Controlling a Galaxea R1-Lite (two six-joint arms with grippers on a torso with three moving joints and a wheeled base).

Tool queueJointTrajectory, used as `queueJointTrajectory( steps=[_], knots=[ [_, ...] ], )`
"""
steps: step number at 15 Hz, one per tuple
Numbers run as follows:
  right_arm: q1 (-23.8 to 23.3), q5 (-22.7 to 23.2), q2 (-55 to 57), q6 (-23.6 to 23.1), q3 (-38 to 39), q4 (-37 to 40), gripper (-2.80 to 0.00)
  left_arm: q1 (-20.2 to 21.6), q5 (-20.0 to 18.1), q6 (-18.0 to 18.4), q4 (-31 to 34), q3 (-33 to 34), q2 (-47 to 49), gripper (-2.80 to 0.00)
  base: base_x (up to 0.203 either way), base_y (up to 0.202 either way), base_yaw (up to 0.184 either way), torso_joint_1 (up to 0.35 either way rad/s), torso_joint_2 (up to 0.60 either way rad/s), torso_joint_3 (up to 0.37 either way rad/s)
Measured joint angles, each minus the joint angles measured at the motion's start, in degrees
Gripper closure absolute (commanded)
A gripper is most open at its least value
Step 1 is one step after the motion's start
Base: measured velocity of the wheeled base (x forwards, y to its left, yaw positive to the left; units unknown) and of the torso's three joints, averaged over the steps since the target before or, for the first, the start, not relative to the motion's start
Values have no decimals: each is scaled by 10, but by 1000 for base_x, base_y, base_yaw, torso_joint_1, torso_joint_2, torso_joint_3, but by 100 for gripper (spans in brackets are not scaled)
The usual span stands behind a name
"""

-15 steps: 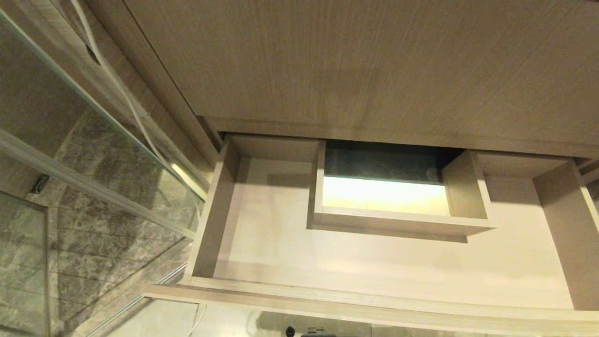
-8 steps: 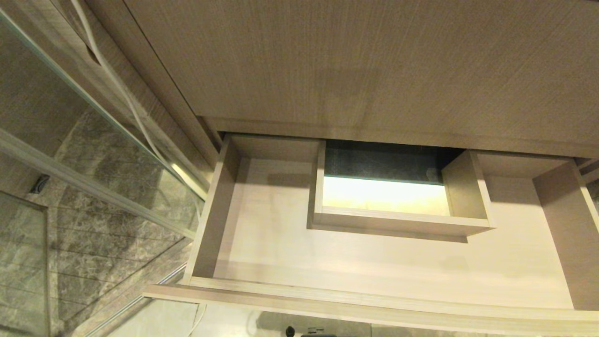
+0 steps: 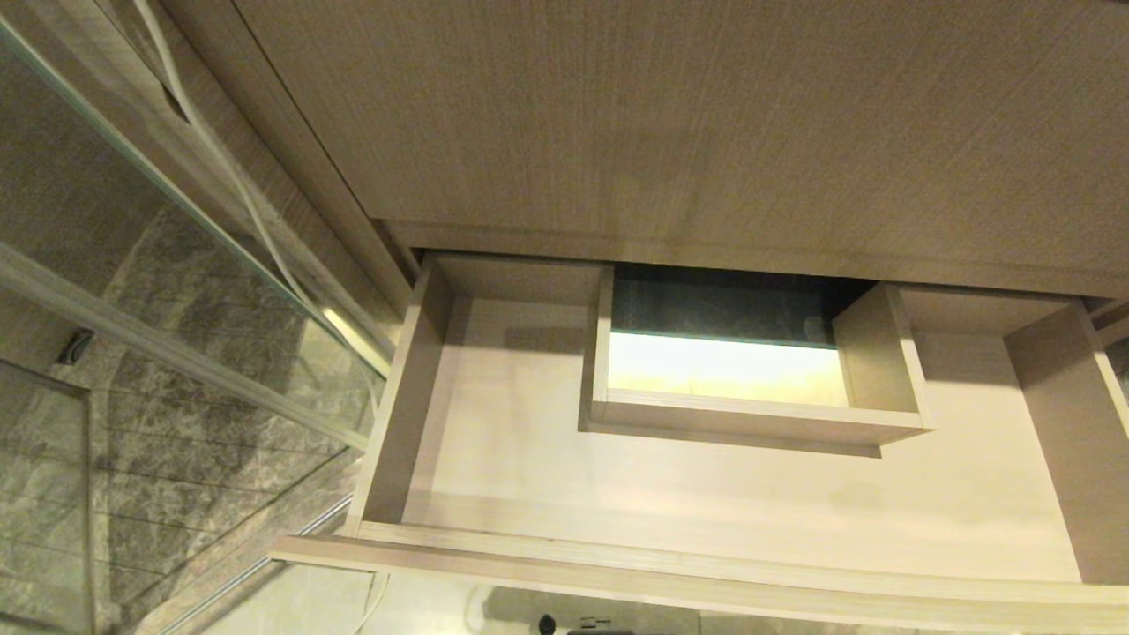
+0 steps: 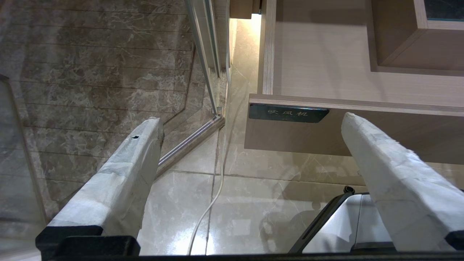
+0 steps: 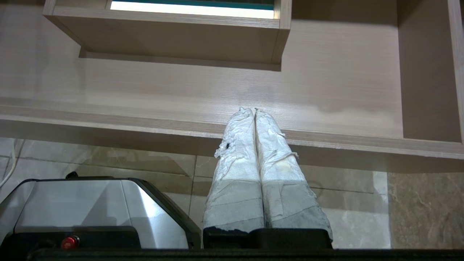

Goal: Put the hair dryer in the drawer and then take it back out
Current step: Pick up the hairdryer

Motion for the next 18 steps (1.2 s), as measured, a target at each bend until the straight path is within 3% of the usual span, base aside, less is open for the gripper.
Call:
queueJointTrajectory(
  steps=[18],
  knots=[
    [0, 1, 0, 0, 0, 0, 0, 0, 0, 6, 3, -1, 0, -280, 0, 0, 0, 0, 0, 0]
  ],
)
